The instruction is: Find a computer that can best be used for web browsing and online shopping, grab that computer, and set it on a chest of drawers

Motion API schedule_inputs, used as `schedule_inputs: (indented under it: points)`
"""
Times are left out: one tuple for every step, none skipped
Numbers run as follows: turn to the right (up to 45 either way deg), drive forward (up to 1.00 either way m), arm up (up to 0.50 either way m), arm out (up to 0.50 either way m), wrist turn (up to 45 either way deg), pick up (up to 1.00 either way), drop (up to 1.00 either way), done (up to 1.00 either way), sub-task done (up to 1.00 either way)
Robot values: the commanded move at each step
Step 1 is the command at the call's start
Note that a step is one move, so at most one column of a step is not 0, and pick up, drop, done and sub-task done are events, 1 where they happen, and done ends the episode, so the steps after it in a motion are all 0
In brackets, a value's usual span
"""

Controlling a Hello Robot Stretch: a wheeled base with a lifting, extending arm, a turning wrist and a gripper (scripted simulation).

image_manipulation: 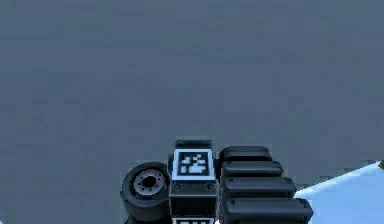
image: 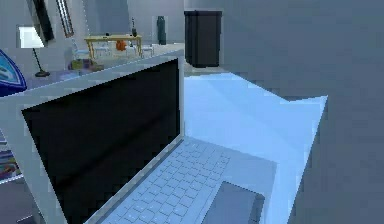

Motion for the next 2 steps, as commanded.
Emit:
schedule_inputs:
  points:
    - [0.0,0.50,0.00,0.00,0.0,0.00,0.00,0.00,0.00]
    - [24.0,0.00,0.00,0.00,0.0,0.00,0.00,0.00,0.00]
